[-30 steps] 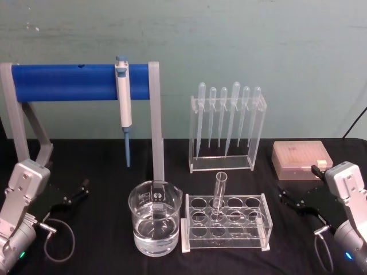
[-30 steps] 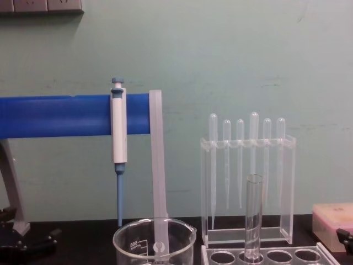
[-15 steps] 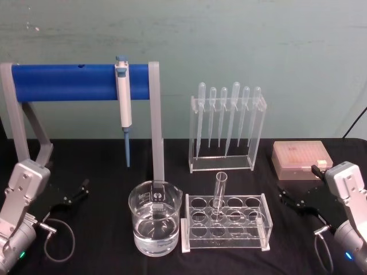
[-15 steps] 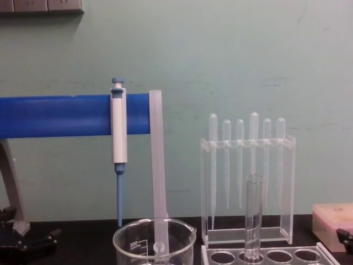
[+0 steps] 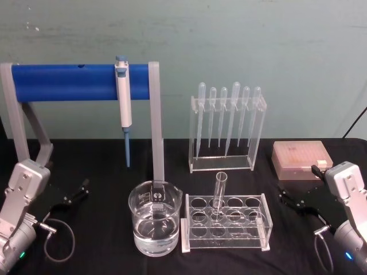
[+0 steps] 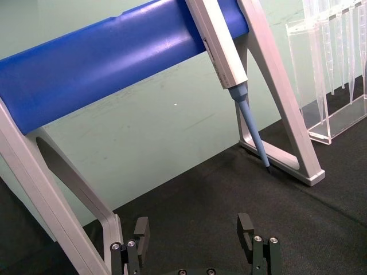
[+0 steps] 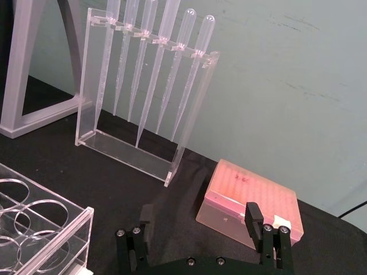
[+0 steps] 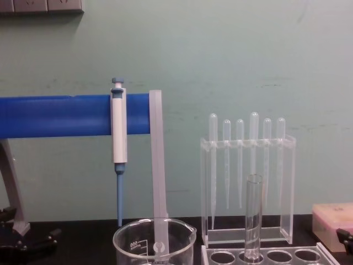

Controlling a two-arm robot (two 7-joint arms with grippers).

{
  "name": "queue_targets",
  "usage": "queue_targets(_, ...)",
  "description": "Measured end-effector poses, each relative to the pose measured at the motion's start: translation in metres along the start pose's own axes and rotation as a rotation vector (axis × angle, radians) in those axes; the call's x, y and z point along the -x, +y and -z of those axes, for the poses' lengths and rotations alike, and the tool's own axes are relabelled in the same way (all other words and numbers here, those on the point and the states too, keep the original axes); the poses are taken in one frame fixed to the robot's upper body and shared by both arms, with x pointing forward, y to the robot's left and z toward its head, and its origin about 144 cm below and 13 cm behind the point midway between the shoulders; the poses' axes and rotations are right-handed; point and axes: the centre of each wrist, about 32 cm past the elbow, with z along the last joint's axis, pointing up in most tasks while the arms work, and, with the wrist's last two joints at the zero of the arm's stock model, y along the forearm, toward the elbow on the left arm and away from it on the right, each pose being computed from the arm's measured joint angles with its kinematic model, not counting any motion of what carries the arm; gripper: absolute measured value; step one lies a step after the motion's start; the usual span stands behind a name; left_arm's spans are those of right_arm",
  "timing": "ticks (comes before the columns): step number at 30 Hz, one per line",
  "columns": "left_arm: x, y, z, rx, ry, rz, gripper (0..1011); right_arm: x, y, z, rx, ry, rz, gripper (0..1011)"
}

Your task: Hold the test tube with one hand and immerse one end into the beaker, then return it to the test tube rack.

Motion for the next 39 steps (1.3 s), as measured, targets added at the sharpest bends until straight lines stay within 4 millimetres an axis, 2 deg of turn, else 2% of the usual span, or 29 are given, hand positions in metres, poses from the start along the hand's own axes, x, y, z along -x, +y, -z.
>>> queue_targets(5,0.000,0.000,0.000,0.000,0.000,0.000,1000,0.000,-0.002,-0.001,-0.004,-0.007,-0.001,1003)
queue_targets(9,0.000,0.000,0.000,0.000,0.000,0.000,1000,0.004,-0.016,-0.002,-0.018,-0.051,-0.004,1002)
queue_targets(12,0.000,0.000,0.000,0.000,0.000,0.000,1000,0.008,-0.035,-0.006,-0.042,-0.097,-0.040,1003)
queue_targets(13,0.000,0.000,0.000,0.000,0.000,0.000,1000,0.008,-0.035,-0.006,-0.042,-0.097,-0.040,1002)
queue_targets(16,0.000,0.000,0.000,0.000,0.000,0.000,1000,0.010,-0.055,-0.017,-0.084,-0.149,-0.132,1002)
queue_targets(22,0.000,0.000,0.000,0.000,0.000,0.000,1000,0.019,-0.070,-0.033,-0.147,-0.170,-0.256,1002)
queue_targets(26,0.000,0.000,0.000,0.000,0.000,0.000,1000,0.029,-0.065,-0.035,-0.168,-0.156,-0.287,1002)
queue_targets(31,0.000,0.000,0.000,0.000,0.000,0.000,1000,0.050,-0.044,-0.035,-0.215,-0.102,-0.303,1002)
queue_targets(39,0.000,0.000,0.000,0.000,0.000,0.000,1000,0.072,-0.017,-0.034,-0.280,-0.012,-0.270,1002)
